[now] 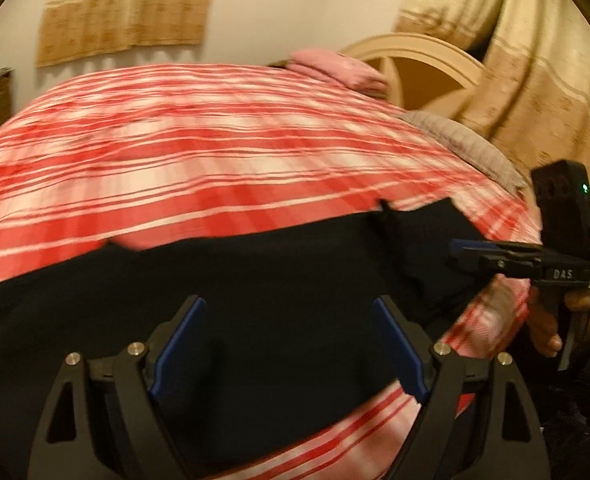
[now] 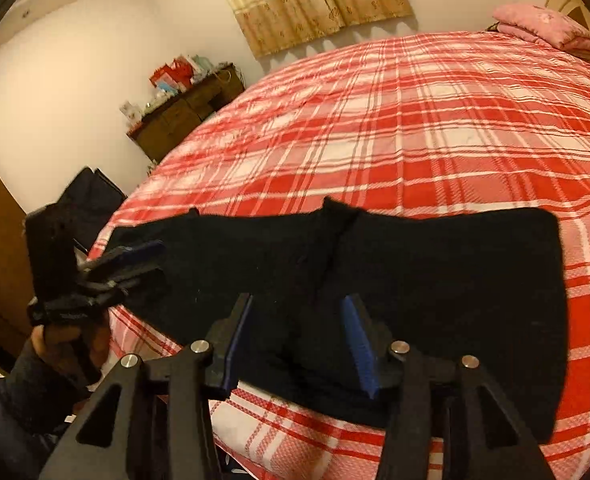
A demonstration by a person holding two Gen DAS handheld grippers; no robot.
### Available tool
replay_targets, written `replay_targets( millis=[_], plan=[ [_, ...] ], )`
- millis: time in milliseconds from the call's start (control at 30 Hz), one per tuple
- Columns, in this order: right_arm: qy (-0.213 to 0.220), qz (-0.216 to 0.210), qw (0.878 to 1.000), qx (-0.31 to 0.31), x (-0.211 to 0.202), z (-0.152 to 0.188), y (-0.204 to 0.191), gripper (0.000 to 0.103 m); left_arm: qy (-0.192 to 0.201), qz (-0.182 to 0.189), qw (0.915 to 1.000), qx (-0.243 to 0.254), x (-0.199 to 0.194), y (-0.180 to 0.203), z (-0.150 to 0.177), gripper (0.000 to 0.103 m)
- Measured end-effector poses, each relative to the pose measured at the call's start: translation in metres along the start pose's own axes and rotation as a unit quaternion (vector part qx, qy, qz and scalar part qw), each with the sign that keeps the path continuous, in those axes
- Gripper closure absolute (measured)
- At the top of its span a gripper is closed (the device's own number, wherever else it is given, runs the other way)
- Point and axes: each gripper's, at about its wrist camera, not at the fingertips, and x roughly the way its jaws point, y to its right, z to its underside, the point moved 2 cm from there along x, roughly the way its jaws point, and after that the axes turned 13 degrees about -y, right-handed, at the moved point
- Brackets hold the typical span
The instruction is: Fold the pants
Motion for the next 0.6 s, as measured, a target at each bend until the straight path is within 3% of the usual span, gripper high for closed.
replay_targets(
  millis=[100, 333, 600],
  plan=[
    [0.023, -0.002, 0.999, 0.023, -0.009, 0.001, 0.016, 0.054, -0.012, 0.028, 0.9994, 0.014, 0.017, 0.023, -0.012, 0.016],
    [0.086, -0.022, 0.994, 0.059, -0.022, 0.013, 0.046, 0.054, -0.049, 0.048, 0.9971, 0.032, 0.055, 0.064, -0.033, 0.016],
    [0.104, -0.03, 0.991, 0.078, -0.022, 0.017, 0.056, 0.053, -0.077, 0.067, 0.9942, 0.034, 0.084, 0.093, -0.045, 0.042]
  ],
)
